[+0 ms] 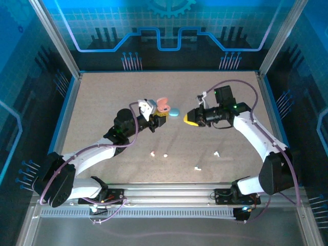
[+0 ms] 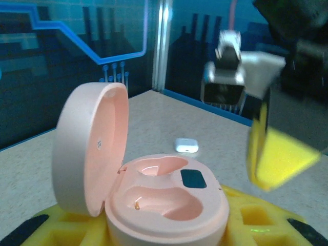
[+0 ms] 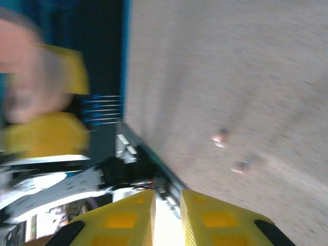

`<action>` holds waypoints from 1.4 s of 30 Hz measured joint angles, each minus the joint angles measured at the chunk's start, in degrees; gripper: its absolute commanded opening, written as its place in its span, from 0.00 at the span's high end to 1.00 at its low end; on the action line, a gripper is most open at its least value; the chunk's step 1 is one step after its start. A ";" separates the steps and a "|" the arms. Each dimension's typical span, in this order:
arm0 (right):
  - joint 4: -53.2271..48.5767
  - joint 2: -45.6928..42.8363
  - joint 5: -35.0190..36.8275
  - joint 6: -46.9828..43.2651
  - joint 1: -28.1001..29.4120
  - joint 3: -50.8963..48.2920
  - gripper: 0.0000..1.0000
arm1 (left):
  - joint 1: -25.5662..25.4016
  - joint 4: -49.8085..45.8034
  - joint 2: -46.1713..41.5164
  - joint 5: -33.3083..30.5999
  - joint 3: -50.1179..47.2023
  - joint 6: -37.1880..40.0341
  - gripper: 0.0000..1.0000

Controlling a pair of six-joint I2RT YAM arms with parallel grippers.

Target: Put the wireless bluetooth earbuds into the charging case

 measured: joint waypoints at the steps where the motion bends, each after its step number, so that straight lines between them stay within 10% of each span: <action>1: -0.87 0.50 2.69 -0.26 0.83 -1.07 0.77 | 0.00 -0.24 -0.11 -1.09 0.00 0.00 0.65; 25: -0.31 25.22 22.75 -4.04 31.89 7.50 0.58 | 4.00 -8.00 -12.55 -24.92 -0.31 0.15 0.65; 42: -11.17 41.44 34.14 -6.84 35.45 29.42 0.55 | 4.52 -9.90 -15.52 -27.06 -0.76 0.22 0.64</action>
